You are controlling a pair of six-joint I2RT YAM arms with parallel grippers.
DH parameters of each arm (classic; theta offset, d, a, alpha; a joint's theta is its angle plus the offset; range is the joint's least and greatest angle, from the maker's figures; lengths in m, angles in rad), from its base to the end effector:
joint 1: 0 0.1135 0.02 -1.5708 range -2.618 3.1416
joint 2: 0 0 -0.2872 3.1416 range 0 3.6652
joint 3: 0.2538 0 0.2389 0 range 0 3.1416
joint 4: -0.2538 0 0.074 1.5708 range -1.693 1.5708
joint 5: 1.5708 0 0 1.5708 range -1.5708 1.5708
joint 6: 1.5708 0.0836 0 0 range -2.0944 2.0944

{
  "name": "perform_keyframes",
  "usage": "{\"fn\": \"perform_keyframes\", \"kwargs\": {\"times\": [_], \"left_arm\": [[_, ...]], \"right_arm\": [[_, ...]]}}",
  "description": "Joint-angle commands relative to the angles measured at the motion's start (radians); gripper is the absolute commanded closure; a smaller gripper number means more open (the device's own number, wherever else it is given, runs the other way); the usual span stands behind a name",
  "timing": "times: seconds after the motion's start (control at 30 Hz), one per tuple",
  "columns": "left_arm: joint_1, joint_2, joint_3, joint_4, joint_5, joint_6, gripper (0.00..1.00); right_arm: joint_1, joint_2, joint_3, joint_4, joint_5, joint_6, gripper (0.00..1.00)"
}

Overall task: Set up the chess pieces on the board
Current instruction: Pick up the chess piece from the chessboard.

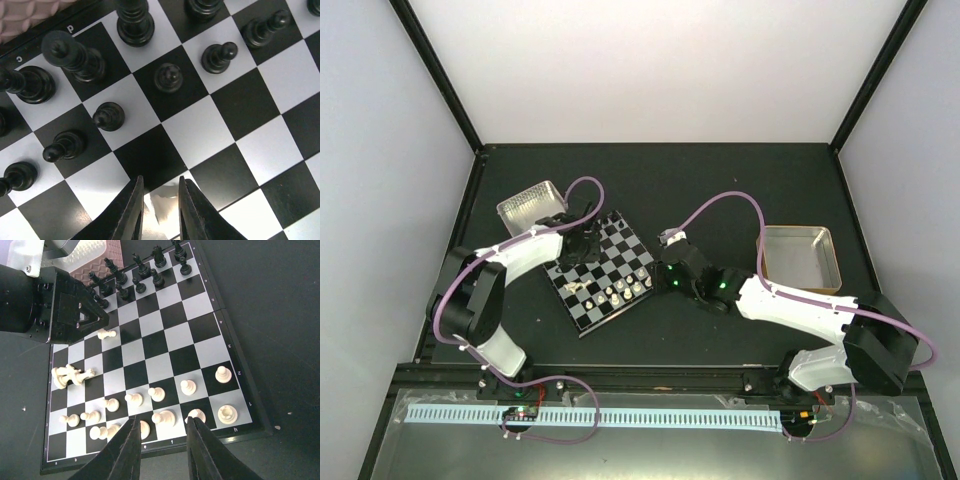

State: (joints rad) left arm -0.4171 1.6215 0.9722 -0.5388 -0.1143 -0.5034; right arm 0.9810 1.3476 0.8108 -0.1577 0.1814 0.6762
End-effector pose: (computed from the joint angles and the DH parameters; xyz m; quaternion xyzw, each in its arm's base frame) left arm 0.2906 -0.1184 0.1626 -0.0531 0.9788 -0.0341 0.1950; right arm 0.1827 0.2458 0.2269 -0.0989 0.8972 0.2560 0.3460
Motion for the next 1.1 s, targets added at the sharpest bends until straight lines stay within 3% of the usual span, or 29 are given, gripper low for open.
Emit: {"fn": "perform_keyframes", "kwargs": {"times": [0.0, 0.8, 1.07], "left_arm": [[0.015, 0.012, -0.014, 0.039, -0.012, -0.030, 0.78], [0.031, 0.003, -0.083, 0.087, 0.081, -0.070, 0.84], [0.031, -0.015, -0.094, 0.088, 0.181, 0.007, 0.79]], "right_arm": [[-0.004, -0.015, -0.008, 0.010, 0.029, -0.004, 0.72], [-0.004, -0.010, -0.006, 0.006, 0.029, -0.012, 0.72], [-0.004, 0.017, 0.015, 0.004, -0.009, -0.017, 0.72]]}}
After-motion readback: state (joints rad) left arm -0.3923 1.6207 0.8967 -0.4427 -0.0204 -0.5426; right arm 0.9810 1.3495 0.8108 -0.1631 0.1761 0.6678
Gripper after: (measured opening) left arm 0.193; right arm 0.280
